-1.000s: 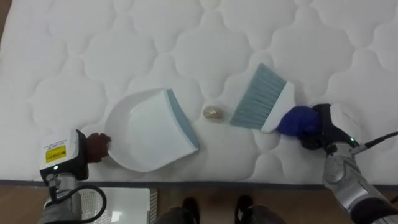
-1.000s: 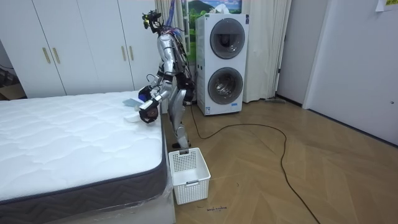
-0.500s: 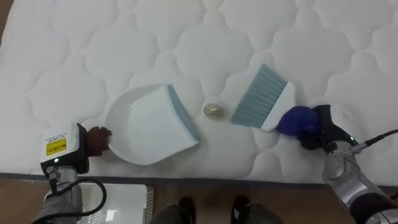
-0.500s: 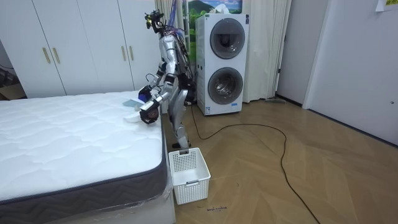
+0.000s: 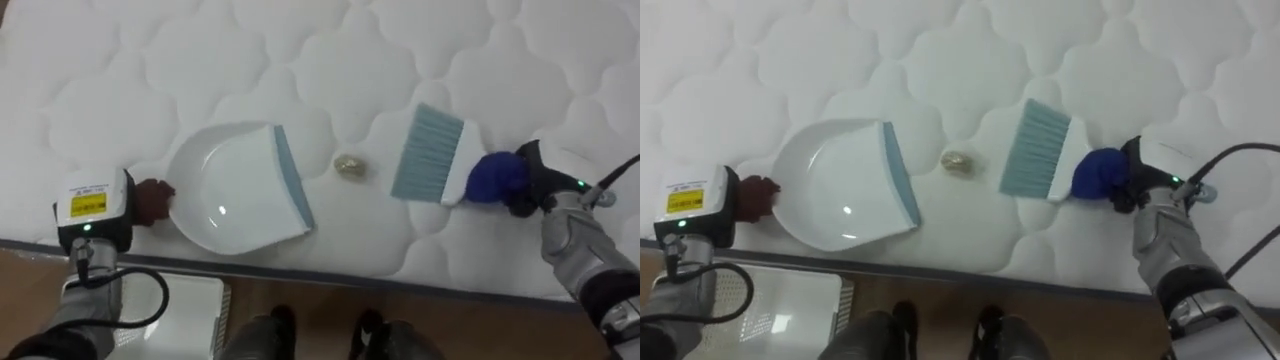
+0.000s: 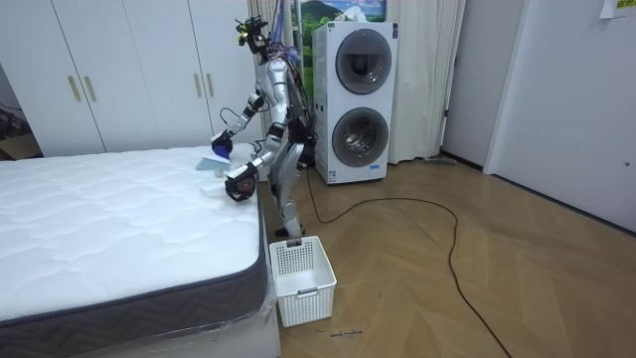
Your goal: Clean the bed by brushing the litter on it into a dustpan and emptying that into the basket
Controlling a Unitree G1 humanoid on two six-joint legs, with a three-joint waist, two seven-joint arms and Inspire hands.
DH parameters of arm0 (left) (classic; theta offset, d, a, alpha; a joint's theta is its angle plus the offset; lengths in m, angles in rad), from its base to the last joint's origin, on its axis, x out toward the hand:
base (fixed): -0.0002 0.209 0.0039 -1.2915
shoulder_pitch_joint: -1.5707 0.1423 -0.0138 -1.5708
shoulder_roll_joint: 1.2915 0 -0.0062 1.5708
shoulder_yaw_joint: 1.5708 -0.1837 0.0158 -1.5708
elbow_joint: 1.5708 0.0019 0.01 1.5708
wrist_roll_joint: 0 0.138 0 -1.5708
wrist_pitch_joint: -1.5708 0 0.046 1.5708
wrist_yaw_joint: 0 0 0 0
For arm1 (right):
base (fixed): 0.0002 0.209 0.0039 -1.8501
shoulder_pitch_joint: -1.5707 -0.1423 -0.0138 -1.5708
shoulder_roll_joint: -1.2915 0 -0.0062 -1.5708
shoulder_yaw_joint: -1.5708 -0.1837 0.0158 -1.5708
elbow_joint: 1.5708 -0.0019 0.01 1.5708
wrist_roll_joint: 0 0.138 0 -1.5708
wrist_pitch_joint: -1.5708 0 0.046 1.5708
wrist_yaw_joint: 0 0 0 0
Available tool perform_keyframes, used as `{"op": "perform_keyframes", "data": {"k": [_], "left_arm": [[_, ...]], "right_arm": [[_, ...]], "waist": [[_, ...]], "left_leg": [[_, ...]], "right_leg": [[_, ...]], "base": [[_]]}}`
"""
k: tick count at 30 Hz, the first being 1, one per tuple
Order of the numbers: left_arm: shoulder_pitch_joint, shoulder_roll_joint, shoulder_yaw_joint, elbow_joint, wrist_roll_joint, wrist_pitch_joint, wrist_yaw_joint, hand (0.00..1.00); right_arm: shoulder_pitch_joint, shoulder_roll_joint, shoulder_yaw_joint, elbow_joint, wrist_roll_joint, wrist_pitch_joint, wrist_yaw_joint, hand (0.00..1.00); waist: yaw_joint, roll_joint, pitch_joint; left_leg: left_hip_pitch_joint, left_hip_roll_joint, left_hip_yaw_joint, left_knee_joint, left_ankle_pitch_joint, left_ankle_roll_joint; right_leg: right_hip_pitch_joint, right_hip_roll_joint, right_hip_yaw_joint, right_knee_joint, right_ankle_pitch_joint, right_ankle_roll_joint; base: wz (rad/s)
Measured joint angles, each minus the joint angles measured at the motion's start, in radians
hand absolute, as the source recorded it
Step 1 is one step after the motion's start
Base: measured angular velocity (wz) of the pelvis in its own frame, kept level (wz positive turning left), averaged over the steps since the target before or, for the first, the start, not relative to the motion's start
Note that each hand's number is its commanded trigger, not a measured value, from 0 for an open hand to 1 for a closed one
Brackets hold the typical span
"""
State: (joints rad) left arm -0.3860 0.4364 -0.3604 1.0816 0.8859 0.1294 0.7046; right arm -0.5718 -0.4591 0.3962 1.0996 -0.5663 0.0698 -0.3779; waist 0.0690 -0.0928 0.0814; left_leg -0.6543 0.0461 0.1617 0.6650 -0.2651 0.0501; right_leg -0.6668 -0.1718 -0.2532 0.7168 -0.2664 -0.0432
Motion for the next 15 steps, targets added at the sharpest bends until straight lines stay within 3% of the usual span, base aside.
{"op": "perform_keyframes", "data": {"k": [2,5,13,15], "left_arm": [[-0.02,0.028,-0.02,0.001,0.0,0.004,0.013,1.0],[-0.041,0.044,-0.038,-0.001,0.017,0.005,0.014,1.0],[-0.059,0.048,-0.037,-0.005,0.09,0.054,0.026,1.0],[-0.058,0.047,-0.038,-0.007,0.091,0.056,0.025,1.0]], "right_arm": [[-0.041,-0.015,0.039,0.0,-0.051,0.012,-0.001,1.0],[-0.068,-0.023,0.048,-0.001,-0.116,0.028,-0.004,1.0],[-0.097,-0.026,0.054,-0.019,-0.342,0.064,-0.02,1.0],[-0.1,-0.026,0.055,-0.022,-0.394,0.071,-0.025,1.0]], "waist": [[-0.002,-0.018,0.0085],[-0.005,-0.024,0.0082],[0.017,-0.061,0.0063],[0.017,-0.062,0.0063]], "left_leg": [[-0.022,0.01,-0.003,0.028,-0.001,0.0],[-0.041,0.014,-0.011,0.03,-0.002,0.001],[-0.04,0.028,-0.011,0.03,0.001,-0.004],[-0.04,0.028,-0.014,0.029,0.002,-0.005]], "right_leg": [[-0.01,0.005,-0.006,0.011,0.003,-0.004],[-0.017,0.01,-0.023,0.01,0.004,-0.006],[-0.01,0.017,-0.028,-0.011,0.012,-0.017],[-0.005,0.017,-0.035,-0.017,0.013,-0.018]], "base": [[0.02],[0.12],[-0.02],[0.02]]}}
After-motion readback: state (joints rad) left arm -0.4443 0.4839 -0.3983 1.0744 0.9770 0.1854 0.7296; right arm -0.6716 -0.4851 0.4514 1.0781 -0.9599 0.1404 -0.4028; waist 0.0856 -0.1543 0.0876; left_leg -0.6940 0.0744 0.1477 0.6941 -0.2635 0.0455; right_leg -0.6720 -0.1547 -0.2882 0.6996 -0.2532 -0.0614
